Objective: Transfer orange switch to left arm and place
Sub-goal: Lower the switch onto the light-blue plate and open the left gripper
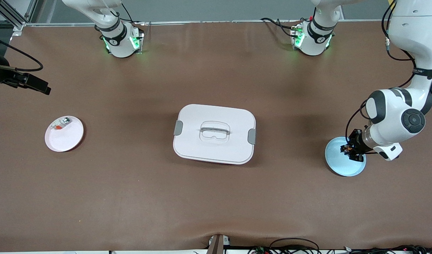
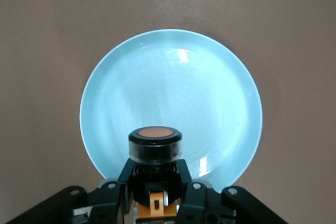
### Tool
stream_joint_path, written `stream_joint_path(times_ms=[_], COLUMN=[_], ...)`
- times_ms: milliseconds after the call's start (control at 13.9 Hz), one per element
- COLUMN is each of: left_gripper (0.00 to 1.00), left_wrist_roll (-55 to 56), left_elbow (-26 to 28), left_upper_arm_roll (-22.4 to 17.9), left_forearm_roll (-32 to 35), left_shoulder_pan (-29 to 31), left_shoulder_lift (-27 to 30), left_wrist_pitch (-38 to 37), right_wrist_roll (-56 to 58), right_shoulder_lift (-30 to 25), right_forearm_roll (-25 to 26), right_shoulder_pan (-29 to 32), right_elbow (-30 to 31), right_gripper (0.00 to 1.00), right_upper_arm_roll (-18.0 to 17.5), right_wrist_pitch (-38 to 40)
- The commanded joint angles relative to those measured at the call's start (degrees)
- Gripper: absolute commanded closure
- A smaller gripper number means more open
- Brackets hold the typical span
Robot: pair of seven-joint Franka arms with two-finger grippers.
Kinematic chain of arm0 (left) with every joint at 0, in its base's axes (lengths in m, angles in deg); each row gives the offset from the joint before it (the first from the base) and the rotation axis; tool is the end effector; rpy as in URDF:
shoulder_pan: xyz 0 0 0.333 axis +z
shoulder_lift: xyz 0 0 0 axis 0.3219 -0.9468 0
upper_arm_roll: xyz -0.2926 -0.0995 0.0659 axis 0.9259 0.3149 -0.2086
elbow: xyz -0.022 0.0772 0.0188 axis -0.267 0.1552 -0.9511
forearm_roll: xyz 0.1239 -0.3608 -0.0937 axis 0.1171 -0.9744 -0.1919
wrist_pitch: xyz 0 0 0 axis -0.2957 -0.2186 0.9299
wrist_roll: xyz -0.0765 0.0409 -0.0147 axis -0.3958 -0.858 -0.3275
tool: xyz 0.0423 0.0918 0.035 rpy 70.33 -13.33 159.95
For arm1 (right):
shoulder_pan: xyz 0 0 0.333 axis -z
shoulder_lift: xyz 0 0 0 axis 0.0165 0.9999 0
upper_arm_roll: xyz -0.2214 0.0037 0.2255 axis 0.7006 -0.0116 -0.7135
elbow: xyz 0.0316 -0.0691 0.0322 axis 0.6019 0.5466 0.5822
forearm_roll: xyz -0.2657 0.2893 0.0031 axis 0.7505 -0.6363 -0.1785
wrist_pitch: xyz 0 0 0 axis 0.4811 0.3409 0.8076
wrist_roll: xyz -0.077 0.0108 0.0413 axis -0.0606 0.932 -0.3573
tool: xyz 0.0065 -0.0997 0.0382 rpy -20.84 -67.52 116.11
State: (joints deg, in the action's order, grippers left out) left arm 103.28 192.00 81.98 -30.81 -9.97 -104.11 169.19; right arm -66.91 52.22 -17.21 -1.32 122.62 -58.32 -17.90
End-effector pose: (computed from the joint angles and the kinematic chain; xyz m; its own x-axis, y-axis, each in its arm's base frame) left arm 0.6221 0.0393 0.2491 0.1508 0.9885 -0.0145 0.9885 -0.1506 0.0128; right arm 0.5626 0.0191 0.6530 0.9622 -0.2321 -0.1422 -0.2250 -0.9722 0.0642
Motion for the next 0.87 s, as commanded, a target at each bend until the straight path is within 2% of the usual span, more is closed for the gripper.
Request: stream_joint_path(times_ms=[0, 217, 505, 794], left_gripper=[0.94, 0.94, 0.94, 0.94], left_wrist_roll=[1.89, 2.07, 5.58, 5.49], left_elbow=[0.94, 0.86, 0.85, 0.06], left_upper_arm_roll=[-0.53, -1.67, -2.2, -2.11], left_forearm_roll=[0.88, 1.66, 7.99, 8.17], left_shoulder_pan=[-0.02, -0.11, 0.06, -0.37], left_shoulder_lift=[-0.04, -1.09, -3.38, -4.26], left_wrist_pitch=[0.92, 1.1, 2.67, 3.47], right_wrist_roll=[-1.35, -1.35, -1.35, -1.35], right_shoulder_lift=[-1.85, -2.98, -10.19, -10.38], right_forearm_roll=[-1.05, -1.32, -3.6, -6.33], right_shoulder_pan=[1.34, 1.34, 3.28, 5.3], right_elbow=[1.63, 2.67, 13.3, 13.67], right_gripper=[0.0, 0.0, 0.0, 0.0], right_upper_arm_roll=[-0.15, -0.15, -0.15, -0.07], right_wrist_pitch=[-0.49, -0.93, -7.69, -7.96])
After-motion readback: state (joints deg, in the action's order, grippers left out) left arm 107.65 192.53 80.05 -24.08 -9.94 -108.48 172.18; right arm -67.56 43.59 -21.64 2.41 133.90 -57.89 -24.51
